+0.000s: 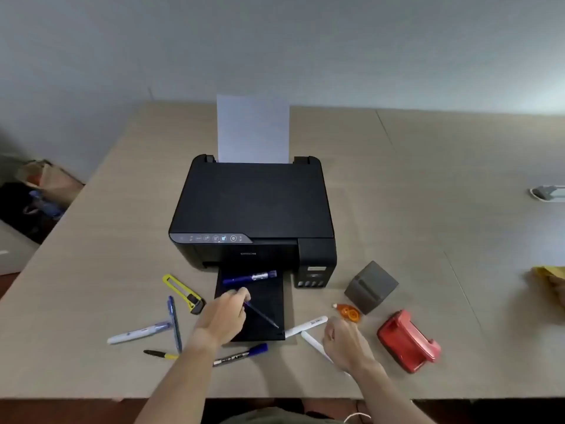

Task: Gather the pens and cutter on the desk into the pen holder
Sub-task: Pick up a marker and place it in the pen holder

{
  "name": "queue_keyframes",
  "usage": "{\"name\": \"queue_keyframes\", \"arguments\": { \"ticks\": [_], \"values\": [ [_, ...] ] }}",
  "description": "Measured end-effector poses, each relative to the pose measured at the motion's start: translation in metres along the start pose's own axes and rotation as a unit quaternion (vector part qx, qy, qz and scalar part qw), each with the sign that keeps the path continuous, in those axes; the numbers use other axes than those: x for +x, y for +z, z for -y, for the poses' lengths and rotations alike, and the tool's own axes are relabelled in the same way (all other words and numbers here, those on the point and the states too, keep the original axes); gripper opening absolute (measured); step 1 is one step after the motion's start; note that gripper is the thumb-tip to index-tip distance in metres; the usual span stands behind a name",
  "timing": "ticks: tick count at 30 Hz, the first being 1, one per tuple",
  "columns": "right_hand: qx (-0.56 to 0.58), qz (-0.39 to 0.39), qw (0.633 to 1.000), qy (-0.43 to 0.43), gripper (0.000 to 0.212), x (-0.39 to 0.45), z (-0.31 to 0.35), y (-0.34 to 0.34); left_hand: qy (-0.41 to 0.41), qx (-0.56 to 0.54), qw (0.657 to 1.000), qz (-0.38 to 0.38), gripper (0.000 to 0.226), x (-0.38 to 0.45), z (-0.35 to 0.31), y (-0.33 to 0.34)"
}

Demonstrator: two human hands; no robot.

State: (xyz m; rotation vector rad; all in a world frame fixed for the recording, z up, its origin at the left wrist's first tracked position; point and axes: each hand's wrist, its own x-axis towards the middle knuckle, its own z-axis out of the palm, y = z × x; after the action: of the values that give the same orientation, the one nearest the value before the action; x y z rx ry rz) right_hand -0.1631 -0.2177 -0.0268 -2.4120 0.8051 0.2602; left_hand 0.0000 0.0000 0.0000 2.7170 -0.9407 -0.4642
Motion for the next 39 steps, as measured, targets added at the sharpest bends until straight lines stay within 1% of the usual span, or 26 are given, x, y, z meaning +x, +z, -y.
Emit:
{"name": "queue_keyframes", "arguments": {
  "ticks": [1,3,4,6,10,13,15,18,19,20,22,24,26,28,31,33,35,38,39],
  "values": [
    [-0.025,0.041,0.999,0.017,0.007,-0.004,-0.003,0.008,-0.005,0.014,1.0,0.009,0.024,-0.003,-0.003,0.006],
    [-0.044,0.085,0.995,0.026,0.022,-0.012,-0.006,0.021,0.008,0.024,1.0,0.001,0.03,-0.006,-0.004,0.018],
    [-0.037,0.099,0.994,0.034,0.025,-0.017,-0.008,0.025,0.01,0.038,0.999,0.009,0.033,-0.007,-0.006,0.023],
    [-0.028,0.101,0.994,0.042,0.026,-0.02,-0.012,0.03,-0.005,0.054,0.998,0.017,0.035,-0.003,-0.007,0.028],
    [-0.034,0.099,0.994,0.044,0.019,-0.017,-0.016,0.03,-0.044,0.116,0.991,0.044,0.027,0.001,-0.015,0.034],
    [-0.016,0.099,0.994,0.034,0.017,-0.016,-0.015,0.022,-0.036,0.141,0.988,0.055,0.026,0.001,-0.015,0.037],
    [0.011,0.075,0.997,0.028,0.016,-0.016,-0.015,0.015,-0.002,0.144,0.988,0.053,0.019,0.001,-0.015,0.038],
    [0.036,-0.024,0.999,-0.009,0.025,-0.017,-0.021,0.002,0.069,0.089,0.993,0.024,0.014,0.005,-0.02,0.033],
    [0.044,-0.063,0.997,-0.025,0.021,-0.017,-0.022,-0.004,0.09,0.068,0.993,0.018,0.012,0.008,-0.024,0.029],
    [0.057,-0.097,0.993,-0.046,0.014,-0.016,-0.023,-0.009,0.108,0.053,0.993,0.018,0.011,0.011,-0.03,0.024],
    [0.096,-0.169,0.977,-0.084,0.025,-0.013,-0.024,-0.021,0.131,0.031,0.991,0.019,0.01,0.019,-0.043,0.016],
    [0.109,-0.232,0.961,-0.102,0.022,-0.007,-0.025,-0.035,0.141,0.016,0.99,0.009,0.015,0.028,-0.059,0.009],
    [0.086,-0.3,0.945,-0.096,0.018,0.002,-0.025,-0.048,0.16,-0.007,0.987,-0.012,0.02,0.036,-0.077,0.001],
    [0.109,-0.342,0.932,-0.059,0.023,0.013,-0.025,-0.062,0.194,-0.022,0.981,-0.014,0.027,0.044,-0.095,-0.005],
    [0.181,-0.382,0.906,-0.026,0.019,0.026,-0.025,-0.085,0.236,0.004,0.972,-0.019,0.043,0.054,-0.12,-0.01],
    [0.211,-0.4,0.891,-0.025,0.017,0.031,-0.027,-0.093,0.231,-0.011,0.972,-0.036,0.044,0.061,-0.137,-0.012],
    [0.208,-0.378,0.902,-0.007,0.021,0.034,-0.029,-0.094,0.222,-0.046,0.973,-0.051,0.038,0.069,-0.153,-0.013],
    [0.185,-0.324,0.927,0.025,0.023,0.041,-0.037,-0.093,0.234,-0.091,0.966,-0.058,0.025,0.077,-0.17,-0.015],
    [0.178,-0.307,0.933,0.055,0.024,0.034,-0.039,-0.088,0.241,-0.099,0.964,-0.058,0.021,0.079,-0.175,-0.014]
  ]
}}
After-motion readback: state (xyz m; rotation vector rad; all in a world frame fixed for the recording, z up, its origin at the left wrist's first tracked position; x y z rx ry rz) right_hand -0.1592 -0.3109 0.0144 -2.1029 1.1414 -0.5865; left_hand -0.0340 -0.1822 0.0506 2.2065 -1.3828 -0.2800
